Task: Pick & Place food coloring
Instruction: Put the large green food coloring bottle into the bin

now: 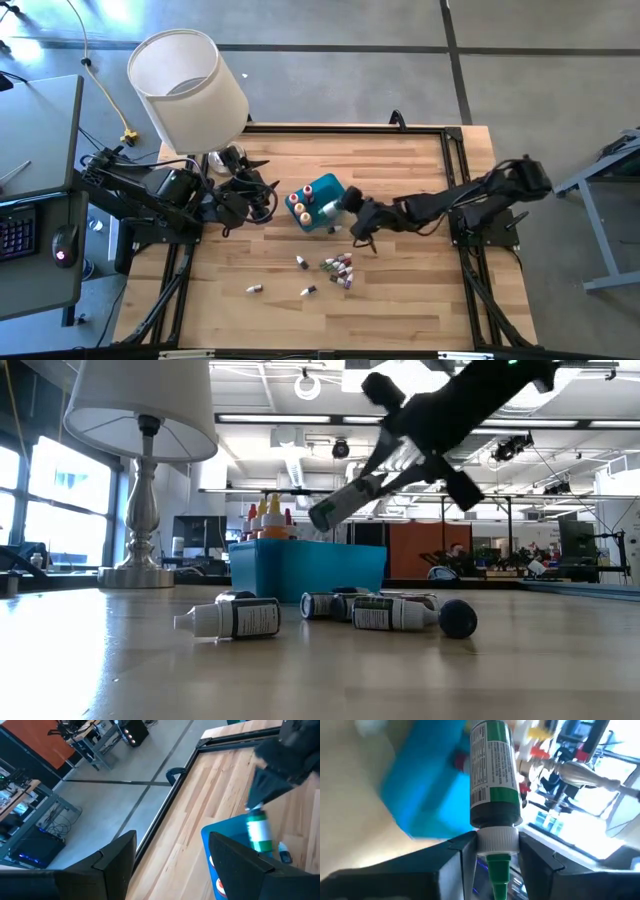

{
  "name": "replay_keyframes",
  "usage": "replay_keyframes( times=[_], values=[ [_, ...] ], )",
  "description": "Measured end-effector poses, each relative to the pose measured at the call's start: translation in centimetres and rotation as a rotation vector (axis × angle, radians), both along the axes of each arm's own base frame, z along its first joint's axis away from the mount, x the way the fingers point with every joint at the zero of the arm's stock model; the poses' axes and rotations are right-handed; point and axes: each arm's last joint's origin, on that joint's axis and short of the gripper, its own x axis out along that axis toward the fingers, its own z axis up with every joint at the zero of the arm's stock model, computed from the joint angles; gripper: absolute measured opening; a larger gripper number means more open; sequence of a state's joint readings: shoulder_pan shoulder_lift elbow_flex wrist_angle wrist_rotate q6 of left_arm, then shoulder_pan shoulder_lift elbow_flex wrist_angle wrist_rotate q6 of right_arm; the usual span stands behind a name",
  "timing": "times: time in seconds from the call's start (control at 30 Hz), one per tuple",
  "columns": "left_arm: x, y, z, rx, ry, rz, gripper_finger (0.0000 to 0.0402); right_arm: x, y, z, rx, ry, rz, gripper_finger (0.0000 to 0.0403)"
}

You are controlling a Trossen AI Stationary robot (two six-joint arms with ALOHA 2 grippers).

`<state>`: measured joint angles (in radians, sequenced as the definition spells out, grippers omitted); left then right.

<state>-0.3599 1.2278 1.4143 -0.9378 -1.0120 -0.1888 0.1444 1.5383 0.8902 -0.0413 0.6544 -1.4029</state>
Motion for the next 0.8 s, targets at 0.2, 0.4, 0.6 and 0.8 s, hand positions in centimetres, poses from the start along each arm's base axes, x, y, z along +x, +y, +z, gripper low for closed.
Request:
replay_keyframes(
  times=[0.2,0.4,0.6,0.8],
  values=[
    [0.0,0.0,0.0,0.002,0.004,0.001,0.0243,3.5,-0.4,-0.5,-0.131,0.117,0.095,0.0115],
    [0.0,0.0,0.0,0.009,0.014,-0.003,0.0243,5.3,-0.2,-1.9,-0.229,0.224,0.16,0.0116],
    [0.0,0.0,0.0,0.01,0.015,-0.004,0.0243,5.8,-0.3,-4.2,-0.364,0.358,0.139,0.0116],
    [0.0,0.0,-0.1,0.009,0.016,-0.006,0.0243,6.1,-0.1,-4.5,-0.341,0.364,0.222,0.0117]
  ],
)
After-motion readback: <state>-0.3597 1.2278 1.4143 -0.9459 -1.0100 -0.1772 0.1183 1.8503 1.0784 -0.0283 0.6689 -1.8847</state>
